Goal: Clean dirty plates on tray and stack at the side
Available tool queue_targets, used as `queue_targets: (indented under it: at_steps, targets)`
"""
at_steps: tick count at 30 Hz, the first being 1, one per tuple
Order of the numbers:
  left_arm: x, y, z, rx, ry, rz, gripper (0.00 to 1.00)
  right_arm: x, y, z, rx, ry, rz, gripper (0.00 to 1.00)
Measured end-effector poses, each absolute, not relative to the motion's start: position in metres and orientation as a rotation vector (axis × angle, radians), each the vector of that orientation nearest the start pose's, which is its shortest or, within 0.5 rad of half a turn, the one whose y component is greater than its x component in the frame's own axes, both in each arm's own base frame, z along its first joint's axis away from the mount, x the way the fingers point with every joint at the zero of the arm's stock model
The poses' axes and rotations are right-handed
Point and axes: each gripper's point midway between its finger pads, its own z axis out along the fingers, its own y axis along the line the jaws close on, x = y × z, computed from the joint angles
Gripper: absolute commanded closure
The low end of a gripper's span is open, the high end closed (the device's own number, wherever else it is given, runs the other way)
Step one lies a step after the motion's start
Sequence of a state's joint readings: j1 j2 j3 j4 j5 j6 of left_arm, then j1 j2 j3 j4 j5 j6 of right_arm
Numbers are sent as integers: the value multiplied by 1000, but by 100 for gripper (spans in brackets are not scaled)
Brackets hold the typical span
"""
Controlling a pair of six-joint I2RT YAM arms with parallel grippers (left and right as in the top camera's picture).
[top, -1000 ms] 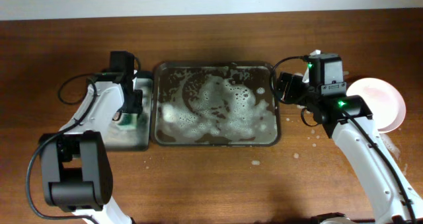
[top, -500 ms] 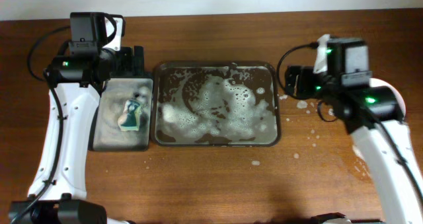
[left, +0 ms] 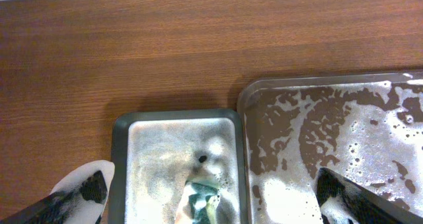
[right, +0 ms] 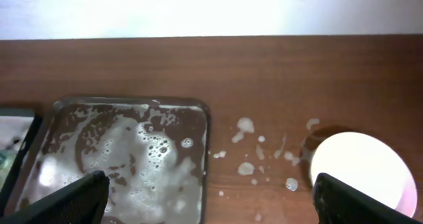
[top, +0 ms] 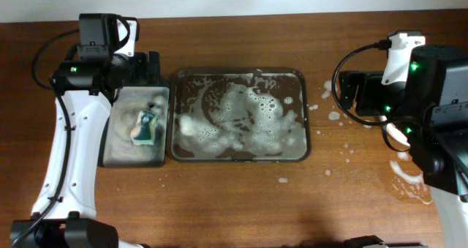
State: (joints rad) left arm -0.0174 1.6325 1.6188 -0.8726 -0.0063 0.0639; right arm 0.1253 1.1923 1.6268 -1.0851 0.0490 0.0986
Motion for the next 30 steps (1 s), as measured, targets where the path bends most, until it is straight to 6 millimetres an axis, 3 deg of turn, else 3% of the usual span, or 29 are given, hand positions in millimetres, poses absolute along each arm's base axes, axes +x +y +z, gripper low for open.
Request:
queue_targets:
  at_steps: [4,6,7,12,15,20,27,30]
  targets:
    - [438,-7,243,97,2454,28,1,315,31,390,-45,2017,85,2]
    - [437,-7,243,97,2456,28,1,307,34,383,-97,1913,86,2]
    - [437,-7,243,98,2457,26,1,297,35,366,-127,1821,88,2]
    - [437,-7,243,99,2457,23,1,264,25,290,-130,1685,80,2]
    - [437,-7,243,99,2458,23,1,243,25,269,-134,1548,74,2]
    - [437,-7,242,99,2458,23,1,231,24,264,-134,1391,65,2]
    - [437,-7,242,99,2459,23,1,226,25,277,-139,1258,62,2]
    - [437,-7,242,99,2458,23,1,230,28,262,-146,1241,70,2]
